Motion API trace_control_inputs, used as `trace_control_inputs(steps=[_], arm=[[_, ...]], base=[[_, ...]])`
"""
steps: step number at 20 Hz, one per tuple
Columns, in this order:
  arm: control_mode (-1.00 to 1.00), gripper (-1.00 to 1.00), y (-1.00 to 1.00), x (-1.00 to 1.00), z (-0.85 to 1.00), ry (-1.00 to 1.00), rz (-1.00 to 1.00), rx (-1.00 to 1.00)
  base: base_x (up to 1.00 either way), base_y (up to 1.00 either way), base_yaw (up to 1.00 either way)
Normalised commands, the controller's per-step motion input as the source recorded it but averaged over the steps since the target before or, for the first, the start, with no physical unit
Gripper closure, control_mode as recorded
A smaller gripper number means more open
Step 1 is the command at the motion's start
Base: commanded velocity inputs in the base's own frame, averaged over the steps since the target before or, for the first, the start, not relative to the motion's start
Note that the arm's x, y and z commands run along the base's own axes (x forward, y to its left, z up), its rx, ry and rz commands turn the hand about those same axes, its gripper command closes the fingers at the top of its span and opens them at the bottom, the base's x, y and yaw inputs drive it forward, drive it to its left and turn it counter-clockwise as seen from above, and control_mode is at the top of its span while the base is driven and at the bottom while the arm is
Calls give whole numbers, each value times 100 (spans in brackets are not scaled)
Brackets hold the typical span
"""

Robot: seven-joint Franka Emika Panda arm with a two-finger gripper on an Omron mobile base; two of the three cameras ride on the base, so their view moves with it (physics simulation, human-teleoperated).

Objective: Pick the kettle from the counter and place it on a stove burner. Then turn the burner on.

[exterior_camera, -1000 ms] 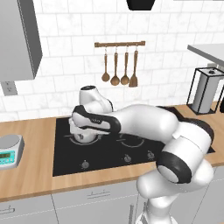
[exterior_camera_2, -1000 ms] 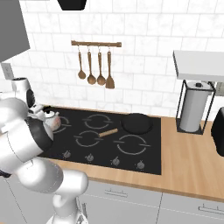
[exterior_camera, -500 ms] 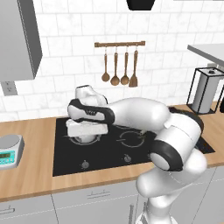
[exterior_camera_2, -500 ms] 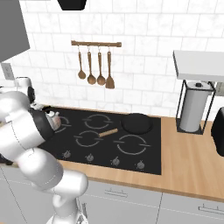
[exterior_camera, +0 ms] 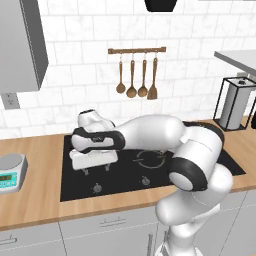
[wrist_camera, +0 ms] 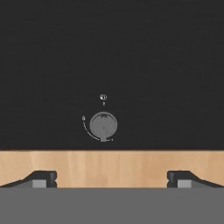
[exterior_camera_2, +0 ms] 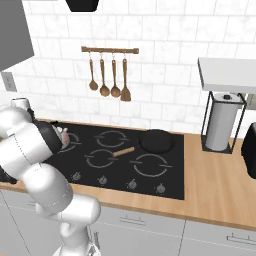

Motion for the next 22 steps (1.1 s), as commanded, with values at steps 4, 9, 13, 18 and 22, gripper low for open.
trace_control_inputs(steps=[4,9,13,18,22], arm=[[-100,-100,0,0,-23,0,7,0],[-100,-100,0,-7,-18,-3,0,0],[-100,-100,0,0,-12,-4,0,0],[-100,-100,0,0,-16,-12,0,4],[-100,-100,0,0,-23,-16,-2,11]], base=[[0,0,0],[0,0,0],[0,0,0],[0,0,0],[0,0,0]])
